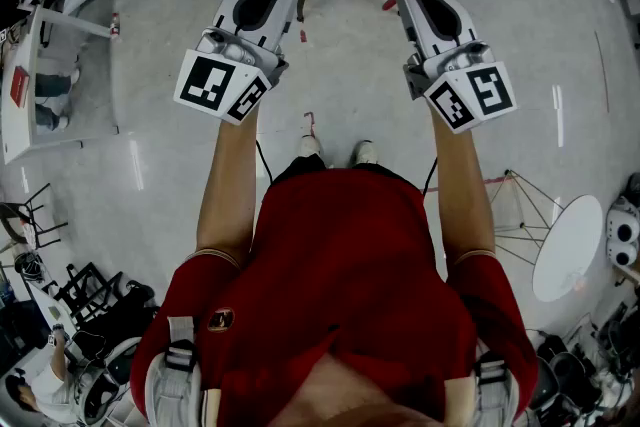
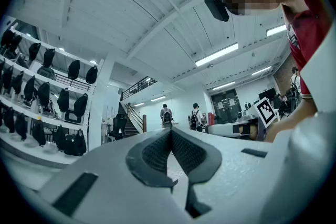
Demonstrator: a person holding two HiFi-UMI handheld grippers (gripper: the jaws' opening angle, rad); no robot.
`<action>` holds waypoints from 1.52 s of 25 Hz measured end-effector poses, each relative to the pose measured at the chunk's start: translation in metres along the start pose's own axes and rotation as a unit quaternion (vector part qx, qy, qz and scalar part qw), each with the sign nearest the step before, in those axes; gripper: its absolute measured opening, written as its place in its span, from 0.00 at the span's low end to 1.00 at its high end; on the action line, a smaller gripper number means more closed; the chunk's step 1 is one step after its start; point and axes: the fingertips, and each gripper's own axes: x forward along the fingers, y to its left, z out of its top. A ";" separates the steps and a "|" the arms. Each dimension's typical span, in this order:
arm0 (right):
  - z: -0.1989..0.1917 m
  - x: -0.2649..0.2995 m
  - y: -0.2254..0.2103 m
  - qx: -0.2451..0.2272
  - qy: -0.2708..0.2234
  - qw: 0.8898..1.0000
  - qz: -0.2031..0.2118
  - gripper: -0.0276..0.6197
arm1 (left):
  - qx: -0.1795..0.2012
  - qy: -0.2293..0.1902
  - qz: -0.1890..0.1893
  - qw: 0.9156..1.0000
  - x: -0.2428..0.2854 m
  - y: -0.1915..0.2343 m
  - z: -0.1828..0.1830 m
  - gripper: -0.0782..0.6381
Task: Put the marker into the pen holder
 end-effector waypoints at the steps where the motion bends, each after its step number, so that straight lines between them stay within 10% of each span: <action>1: 0.000 0.001 0.003 0.001 -0.002 1.000 0.003 0.10 | 0.000 -0.001 0.001 1.000 -0.003 0.002 0.000 0.12; 25: -0.037 0.081 0.082 0.014 -0.001 0.999 -0.032 0.10 | -0.031 -0.012 -0.015 0.999 -0.092 0.101 -0.027 0.12; 38: -0.055 0.143 0.022 0.017 -0.002 0.999 -0.040 0.10 | -0.030 0.000 -0.006 1.000 -0.043 0.165 -0.054 0.12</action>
